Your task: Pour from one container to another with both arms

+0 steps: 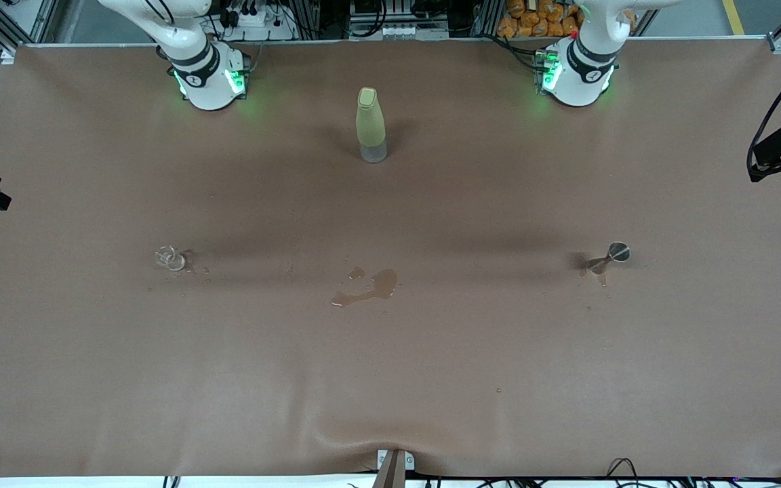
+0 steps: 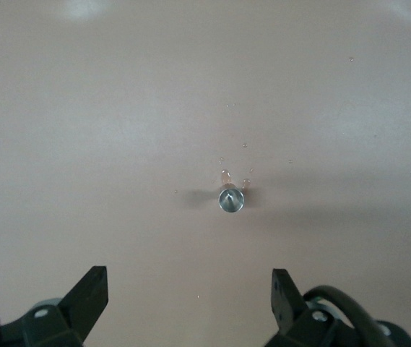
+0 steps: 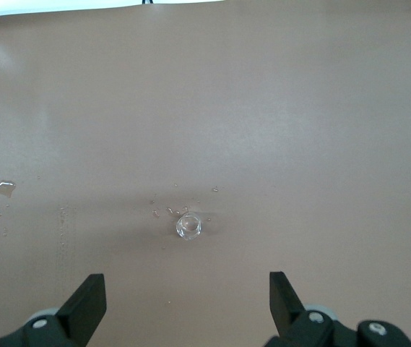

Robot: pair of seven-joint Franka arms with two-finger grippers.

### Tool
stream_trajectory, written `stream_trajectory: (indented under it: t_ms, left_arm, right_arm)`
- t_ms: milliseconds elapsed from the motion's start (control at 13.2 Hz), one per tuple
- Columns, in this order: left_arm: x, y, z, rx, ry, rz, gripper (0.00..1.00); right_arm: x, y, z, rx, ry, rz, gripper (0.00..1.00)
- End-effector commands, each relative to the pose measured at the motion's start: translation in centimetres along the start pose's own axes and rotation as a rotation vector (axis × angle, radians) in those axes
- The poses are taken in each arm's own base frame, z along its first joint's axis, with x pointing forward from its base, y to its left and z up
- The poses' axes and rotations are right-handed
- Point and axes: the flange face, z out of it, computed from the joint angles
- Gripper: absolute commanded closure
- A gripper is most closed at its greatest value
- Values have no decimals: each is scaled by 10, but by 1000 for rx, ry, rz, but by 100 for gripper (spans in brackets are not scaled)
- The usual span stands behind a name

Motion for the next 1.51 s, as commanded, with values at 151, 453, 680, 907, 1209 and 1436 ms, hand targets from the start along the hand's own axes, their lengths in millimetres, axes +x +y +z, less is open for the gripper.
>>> stream_trajectory:
  t_ms: [151, 453, 680, 907, 1209, 1436]
  left_arm:
    - [-4, -2, 4, -11, -10, 8, 0]
    - [2, -3, 9, -12, -16, 25, 0]
    - [15, -7, 28, -10, -41, 85, 0]
    - [19, -4, 31, -10, -39, 133, 0]
    - [27, 1, 47, -5, -61, 158, 0]
    - [28, -13, 48, -13, -49, 342, 0]
  right_arm:
    - [2, -1, -4, 0, 7, -13, 0]
    - [2, -3, -5, -1, 5, -14, 0]
    - [-1, -4, -8, 1, 3, -18, 0]
    - [-3, -3, -9, -1, -7, -18, 0]
    - [-12, -4, -4, 6, -79, -16, 0]
    - [-22, -3, -9, 10, -113, -14, 0]
